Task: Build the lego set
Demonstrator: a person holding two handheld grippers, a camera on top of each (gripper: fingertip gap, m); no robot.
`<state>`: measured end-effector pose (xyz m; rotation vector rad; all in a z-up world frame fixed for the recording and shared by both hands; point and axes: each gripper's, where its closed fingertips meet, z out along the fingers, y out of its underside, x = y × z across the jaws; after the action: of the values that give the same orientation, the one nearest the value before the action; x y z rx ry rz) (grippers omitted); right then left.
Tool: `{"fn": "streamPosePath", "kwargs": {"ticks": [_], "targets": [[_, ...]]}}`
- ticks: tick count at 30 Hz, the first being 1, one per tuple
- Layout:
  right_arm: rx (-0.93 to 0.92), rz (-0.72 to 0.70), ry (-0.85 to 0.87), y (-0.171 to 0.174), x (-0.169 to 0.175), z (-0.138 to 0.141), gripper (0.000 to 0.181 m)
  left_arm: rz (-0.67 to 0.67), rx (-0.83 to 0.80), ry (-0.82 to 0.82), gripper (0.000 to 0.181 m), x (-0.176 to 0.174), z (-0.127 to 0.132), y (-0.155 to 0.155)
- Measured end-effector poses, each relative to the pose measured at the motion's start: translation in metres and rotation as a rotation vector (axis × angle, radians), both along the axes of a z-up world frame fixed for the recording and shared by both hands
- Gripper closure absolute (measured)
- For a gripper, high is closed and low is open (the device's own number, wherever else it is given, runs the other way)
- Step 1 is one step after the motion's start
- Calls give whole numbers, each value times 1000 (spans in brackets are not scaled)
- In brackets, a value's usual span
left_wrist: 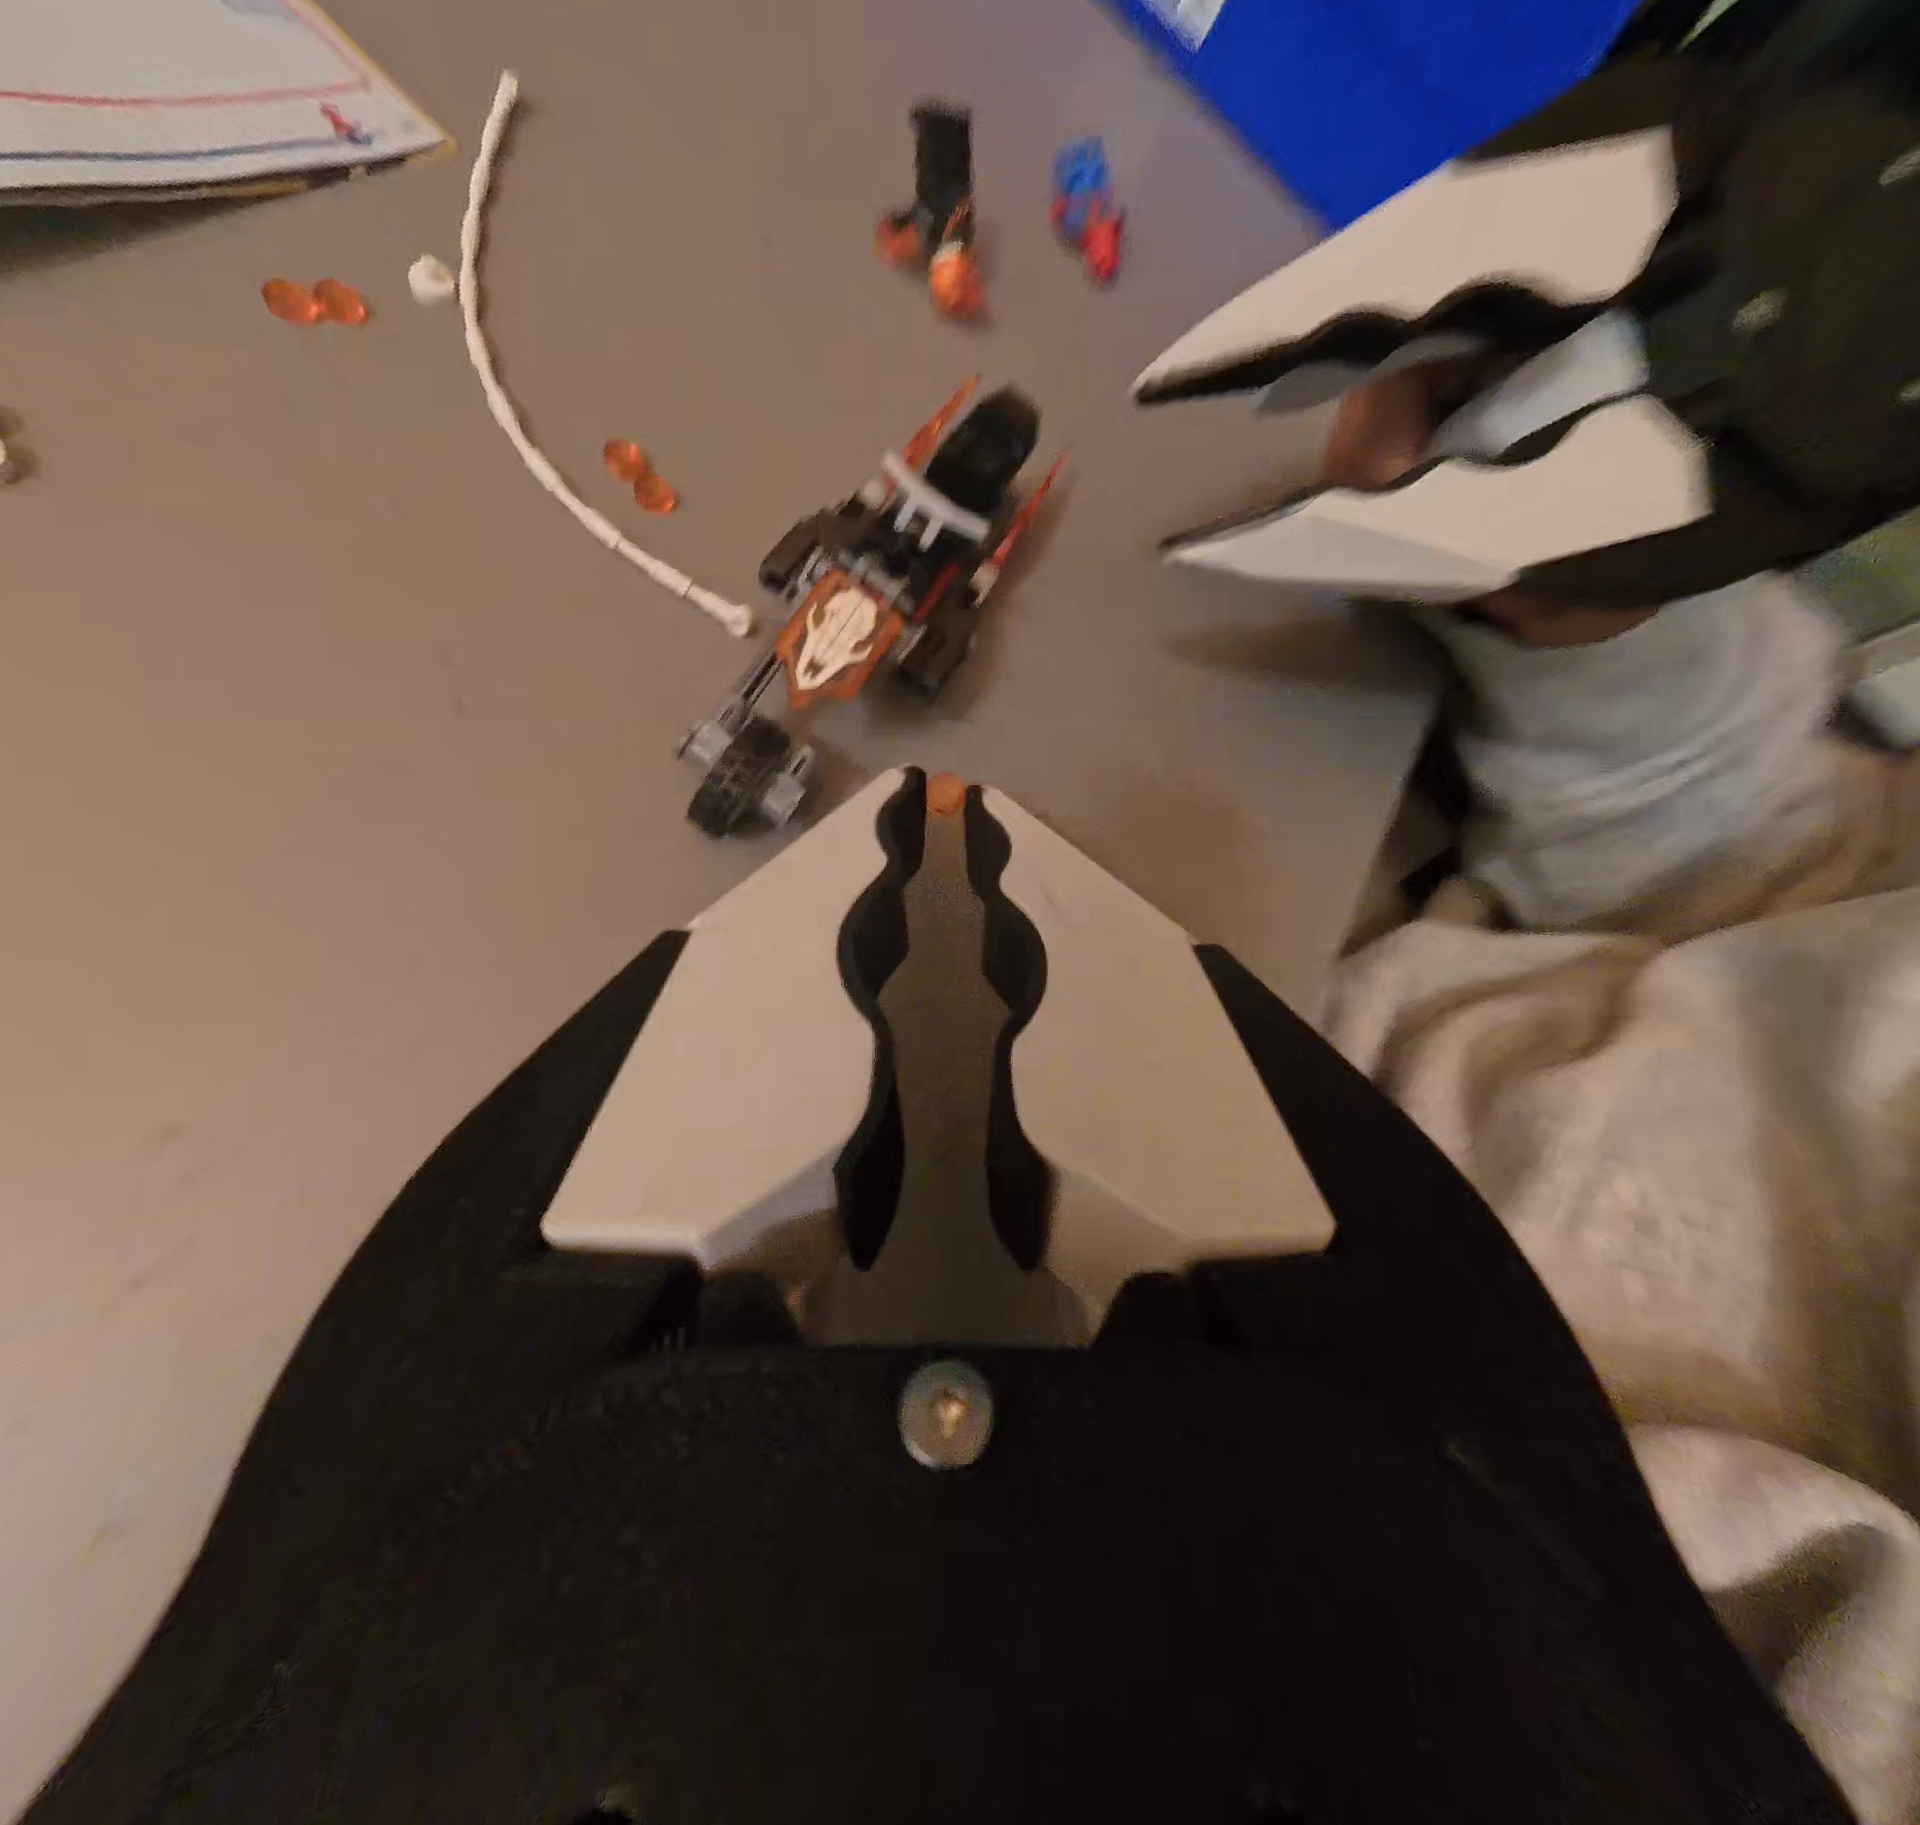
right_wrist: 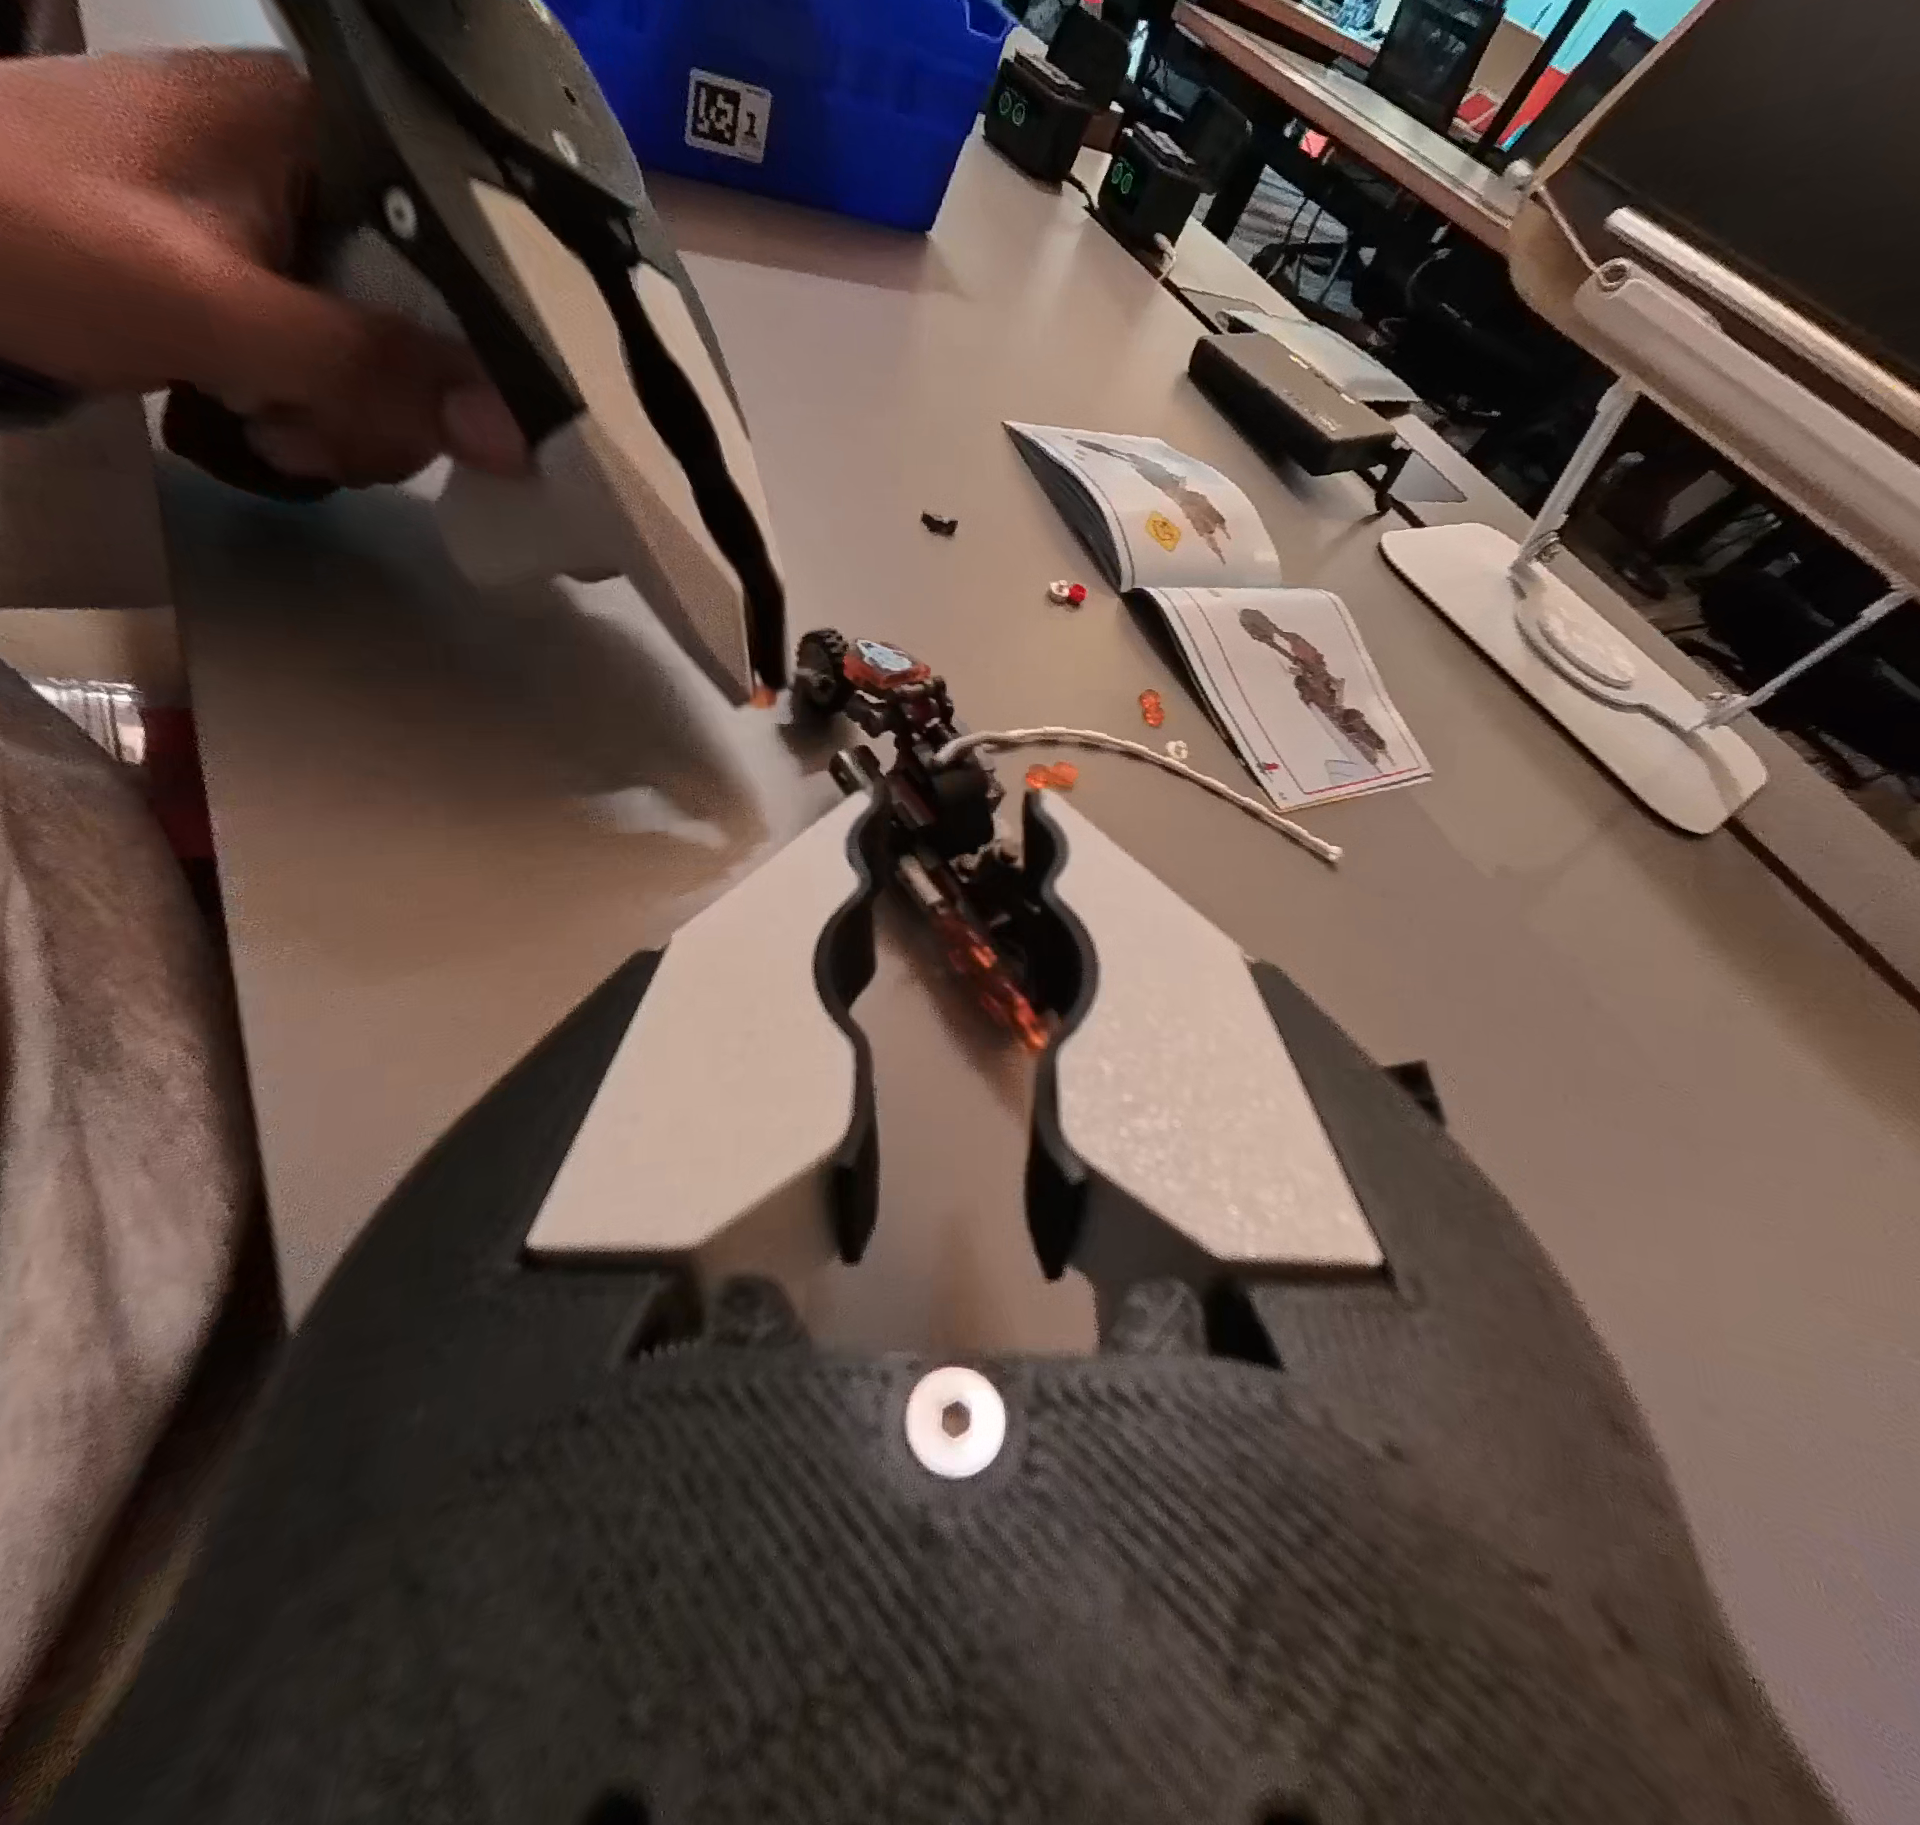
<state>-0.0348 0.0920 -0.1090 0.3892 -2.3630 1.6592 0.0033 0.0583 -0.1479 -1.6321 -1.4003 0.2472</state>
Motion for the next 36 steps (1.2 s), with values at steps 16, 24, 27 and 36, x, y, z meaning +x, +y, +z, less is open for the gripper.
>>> {"fn": "streamPosePath", "kwargs": {"ticks": [16,24,27,36], "targets": [[334,304,39,-26,-2,-22,134,15,690,117,176,3,45,-10],[501,446,-67,-35,-1,-37,126,-30,689,117,176,2,46,-4],[576,508,-106,-37,2,-45,127,-35,696,120,176,4,47,-4],[571,505,-100,-45,3,-45,139,-28,712,155,176,3,51,-8]]}}
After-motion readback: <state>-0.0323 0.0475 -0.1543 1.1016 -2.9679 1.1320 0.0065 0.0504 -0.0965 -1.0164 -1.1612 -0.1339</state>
